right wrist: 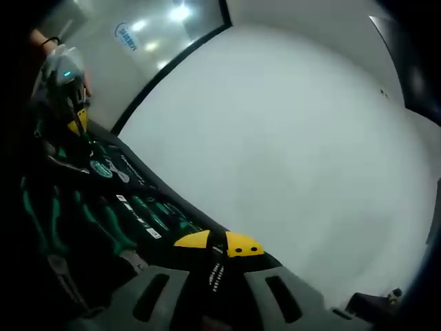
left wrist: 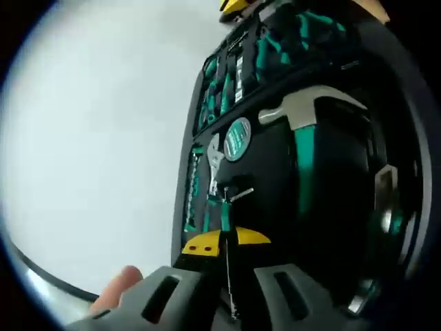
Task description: Pick up the tools and put them into their designated positions in the toolbox.
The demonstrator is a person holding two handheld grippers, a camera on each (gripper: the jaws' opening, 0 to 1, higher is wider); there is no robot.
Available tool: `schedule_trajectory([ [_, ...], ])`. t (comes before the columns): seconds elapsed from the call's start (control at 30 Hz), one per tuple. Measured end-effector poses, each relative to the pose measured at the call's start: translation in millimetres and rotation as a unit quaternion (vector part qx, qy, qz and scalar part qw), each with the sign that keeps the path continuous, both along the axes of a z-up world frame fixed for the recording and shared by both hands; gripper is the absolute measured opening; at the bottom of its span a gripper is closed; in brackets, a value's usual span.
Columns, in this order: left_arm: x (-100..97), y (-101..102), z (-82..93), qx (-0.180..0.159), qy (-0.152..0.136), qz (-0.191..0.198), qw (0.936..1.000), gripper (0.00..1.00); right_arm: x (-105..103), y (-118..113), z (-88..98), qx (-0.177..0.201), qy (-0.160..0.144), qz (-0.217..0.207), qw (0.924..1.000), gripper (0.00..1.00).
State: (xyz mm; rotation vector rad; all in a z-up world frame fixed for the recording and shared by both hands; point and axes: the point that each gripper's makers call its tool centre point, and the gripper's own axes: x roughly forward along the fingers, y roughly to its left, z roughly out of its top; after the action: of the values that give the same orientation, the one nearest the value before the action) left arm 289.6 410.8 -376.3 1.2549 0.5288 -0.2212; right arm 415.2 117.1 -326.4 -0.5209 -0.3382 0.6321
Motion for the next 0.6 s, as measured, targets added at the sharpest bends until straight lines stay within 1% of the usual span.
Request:
schedule_trajectory([
  [0.03,-1.0,3,3.6,-0.004,-0.003,0.0,1.0,0.01,0,0,-0.3,-0.001,0.0,0.001,1.0,0.04],
  [0.07,-1.2,3,8.9,-0.028,-0.01,-0.003,0.9996,0.01,0,1,-0.3,-0.001,-0.001,0.002,1.0,0.04],
  [0.1,-1.8,3,10.8,-0.049,-0.011,-0.004,0.9988,0.01,-1,2,-0.2,-0.003,-0.002,0.003,1.0,0.04],
  [0.13,-4.1,5,13.5,-0.052,-0.007,-0.004,0.9986,0.01,-1,3,-0.1,-0.004,-0.003,0.003,1.0,0.04],
  [0.17,-4.0,5,16.3,-0.06,-0.012,-0.014,0.9981,0.01,-1,3,0.1,-0.005,-0.005,0.003,1.0,0.04],
  [0.2,-5.9,0,16.7,-0.072,-0.007,-0.027,0.997,0.01,-1,3,0.3,-0.005,-0.006,0.002,1.0,0.04],
  [0.23,-9.2,-4,16.4,-0.099,0.003,-0.034,0.9945,0.01,-1,3,0.5,-0.004,-0.005,0.002,1.0,0.04],
  [0.27,-11.2,-7,14.3,-0.108,0.011,-0.04,0.9933,0.01,0,3,0.4,-0.003,-0.004,0.002,1.0,0.04],
  [0.3,-10.4,-7,11.3,-0.067,0.011,-0.067,0.9954,0.01,0,2,0.3,-0.002,-0.003,0.002,1.0,0.04],
  [0.33,-8.3,-4,9.6,-0.029,0.011,-0.074,0.9968,0.01,0,2,0.2,-0.001,-0.002,0.002,1.0,0.04],
  [0.37,-6.9,1,4.8,0.003,0.016,-0.068,0.9975,0.01,0,3,0.1,-0.001,-0.003,0.002,1.0,0.04],
  [0.4,-5.1,2,0.7,0.033,0.019,-0.076,0.9964,0.02,0,3,-0.1,-0.003,-0.003,0.002,1.0,0.04],
  [0.43,-5.2,2,-4.1,0.095,0.024,-0.102,0.9899,0.02,0,4,-0.3,-0.005,-0.004,0.003,1.0,0.04],
  [0.47,-5.1,0,-7.8,0.146,0.033,-0.126,0.9807,0.02,0,4,-0.5,-0.006,-0.004,0.003,1.0,0.04],
  [0.5,-8.4,-5,-17.6,0.167,0.055,-0.154,0.9723,0.02,0,4,-0.7,-0.006,-0.005,0.003,1.0,0.04],
  [0.53,-7.0,-11,-20.7,0.209,0.049,-0.184,0.9592,0.02,0,4,-0.7,-0.006,-0.005,0.003,1.0,0.04],
  [0.57,-5.3,-12,-17.0,0.243,0.052,-0.2,0.9478,0.02,0,4,-0.8,-0.006,-0.004,0.002,1.0,0.04],
  [0.6,-2.6,-8,-14.5,0.241,0.053,-0.181,0.9519,0.02,0,4,-0.8,-0.005,-0.003,0.002,1.0,0.04],
])
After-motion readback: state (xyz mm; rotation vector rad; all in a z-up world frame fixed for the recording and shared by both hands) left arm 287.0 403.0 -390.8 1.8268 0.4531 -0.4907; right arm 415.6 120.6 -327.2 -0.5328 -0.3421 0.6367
